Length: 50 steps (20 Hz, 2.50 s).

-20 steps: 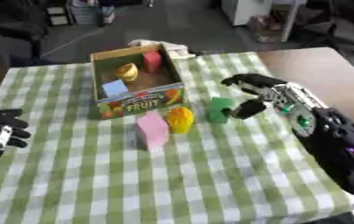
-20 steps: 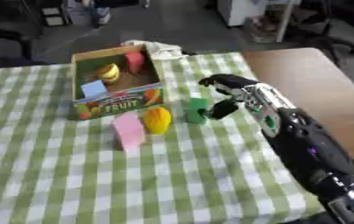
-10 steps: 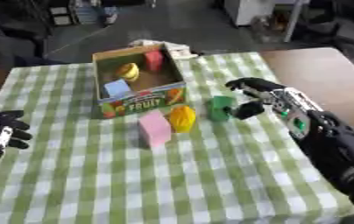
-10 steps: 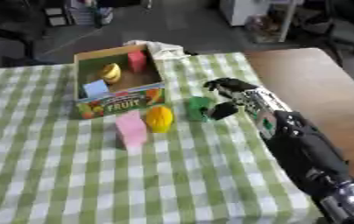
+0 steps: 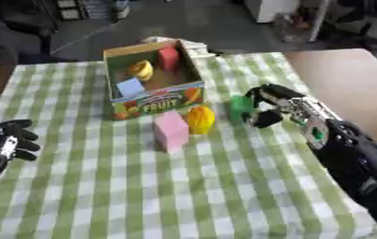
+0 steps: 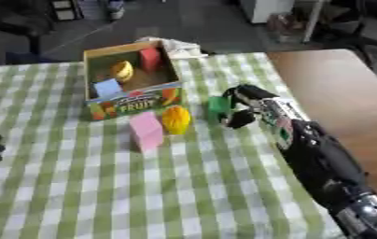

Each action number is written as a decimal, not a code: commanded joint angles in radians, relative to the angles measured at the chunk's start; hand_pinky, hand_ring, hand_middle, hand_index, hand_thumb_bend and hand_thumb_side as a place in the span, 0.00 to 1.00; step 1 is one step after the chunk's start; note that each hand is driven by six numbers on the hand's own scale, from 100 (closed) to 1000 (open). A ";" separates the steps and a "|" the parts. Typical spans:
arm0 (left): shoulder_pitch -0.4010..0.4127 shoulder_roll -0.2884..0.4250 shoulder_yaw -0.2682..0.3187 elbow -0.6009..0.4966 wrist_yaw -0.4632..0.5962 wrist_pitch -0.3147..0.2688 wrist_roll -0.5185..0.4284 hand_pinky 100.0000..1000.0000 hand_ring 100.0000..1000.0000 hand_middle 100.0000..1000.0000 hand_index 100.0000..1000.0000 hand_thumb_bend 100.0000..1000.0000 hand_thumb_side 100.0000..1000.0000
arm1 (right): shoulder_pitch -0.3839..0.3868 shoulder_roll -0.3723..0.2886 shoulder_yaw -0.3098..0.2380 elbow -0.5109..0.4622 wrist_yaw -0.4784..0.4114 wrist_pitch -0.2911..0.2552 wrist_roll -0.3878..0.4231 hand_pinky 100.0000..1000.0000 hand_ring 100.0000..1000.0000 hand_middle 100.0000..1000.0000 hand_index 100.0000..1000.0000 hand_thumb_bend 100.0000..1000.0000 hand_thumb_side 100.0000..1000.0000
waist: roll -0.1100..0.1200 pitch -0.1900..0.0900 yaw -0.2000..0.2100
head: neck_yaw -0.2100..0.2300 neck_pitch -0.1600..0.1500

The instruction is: Pick up objects on the table and place them in the box.

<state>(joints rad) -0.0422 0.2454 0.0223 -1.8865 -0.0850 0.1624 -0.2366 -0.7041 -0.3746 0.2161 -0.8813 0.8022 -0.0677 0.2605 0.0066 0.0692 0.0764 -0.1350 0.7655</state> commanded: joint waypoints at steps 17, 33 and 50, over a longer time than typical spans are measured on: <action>-0.054 -0.026 -0.026 -0.025 -0.020 0.000 -0.049 0.54 0.56 0.55 0.77 0.00 0.68 | -0.191 -0.132 -0.058 -0.065 -0.209 0.030 0.012 0.70 0.73 0.50 0.59 0.00 0.09 | -0.004 0.001 0.122 | -0.084 0.004; -0.099 -0.042 -0.049 -0.031 -0.016 -0.002 -0.082 0.56 0.57 0.55 0.77 0.00 0.70 | -0.217 -0.025 -0.041 0.038 0.030 0.189 -0.181 0.70 0.75 0.57 0.74 0.12 0.54 | -0.009 0.031 0.242 | -0.176 0.004; -0.085 -0.035 -0.043 -0.026 -0.027 0.004 -0.082 0.56 0.57 0.55 0.77 0.00 0.71 | -0.178 -0.042 0.006 -0.083 0.091 0.029 0.048 0.76 0.82 0.72 0.94 0.25 0.61 | -0.026 0.010 0.199 | -0.170 0.004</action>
<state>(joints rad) -0.1225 0.2009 -0.0269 -1.8980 -0.1093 0.1653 -0.3186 -0.8651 -0.3846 0.2222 -0.9334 0.8900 -0.0300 0.2917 -0.0226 0.0950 0.2756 -0.3082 0.7655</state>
